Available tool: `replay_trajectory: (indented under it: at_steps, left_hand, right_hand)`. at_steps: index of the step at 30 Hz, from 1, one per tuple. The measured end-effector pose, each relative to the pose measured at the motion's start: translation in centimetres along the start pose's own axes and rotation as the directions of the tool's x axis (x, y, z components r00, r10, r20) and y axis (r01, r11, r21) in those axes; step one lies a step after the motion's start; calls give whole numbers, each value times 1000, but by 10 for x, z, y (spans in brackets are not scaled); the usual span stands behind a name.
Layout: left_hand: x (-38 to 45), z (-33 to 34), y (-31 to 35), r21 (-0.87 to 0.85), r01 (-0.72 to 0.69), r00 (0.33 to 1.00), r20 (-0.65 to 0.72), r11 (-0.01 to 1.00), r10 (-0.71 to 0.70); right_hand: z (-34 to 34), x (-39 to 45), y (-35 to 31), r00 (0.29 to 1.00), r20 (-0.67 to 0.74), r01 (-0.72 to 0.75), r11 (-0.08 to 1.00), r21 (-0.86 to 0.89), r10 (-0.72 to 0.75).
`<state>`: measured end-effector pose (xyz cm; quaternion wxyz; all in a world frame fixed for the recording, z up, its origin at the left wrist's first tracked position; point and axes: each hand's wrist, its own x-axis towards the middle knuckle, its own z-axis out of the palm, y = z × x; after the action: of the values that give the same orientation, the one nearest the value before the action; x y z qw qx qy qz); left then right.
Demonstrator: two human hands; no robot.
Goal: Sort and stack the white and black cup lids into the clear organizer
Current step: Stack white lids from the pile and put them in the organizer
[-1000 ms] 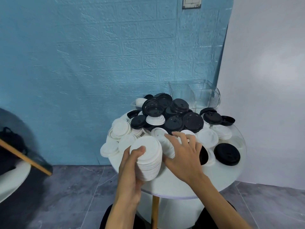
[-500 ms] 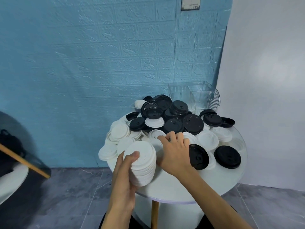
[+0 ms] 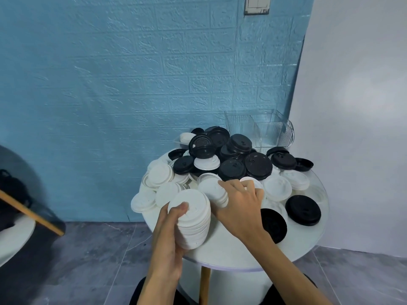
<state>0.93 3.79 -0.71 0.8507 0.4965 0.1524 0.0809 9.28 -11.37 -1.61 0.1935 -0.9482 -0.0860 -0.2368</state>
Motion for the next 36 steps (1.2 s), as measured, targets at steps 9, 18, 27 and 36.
replay_trajectory:
  at_steps: [9,18,27,36]
  left_hand:
    - [-2,0,1,-8,-29,997,64,1000,30]
    - [-11,10,-1,67,-52,976,216,996,36]
    - [-10,13,-1,61,30,977,207,998,-42]
    - [-11,21,2,107,-14,983,182,994,-6]
  right_hand:
    - [-44,-14,-3,971,-179,-84,925,372,160]
    - [-67,-40,-16,996,10,59,758,650,-86]
    - [-68,-33,-13,973,102,88,737,670,-209]
    - [-65,-47,-9,981,111,-8,540,841,-158]
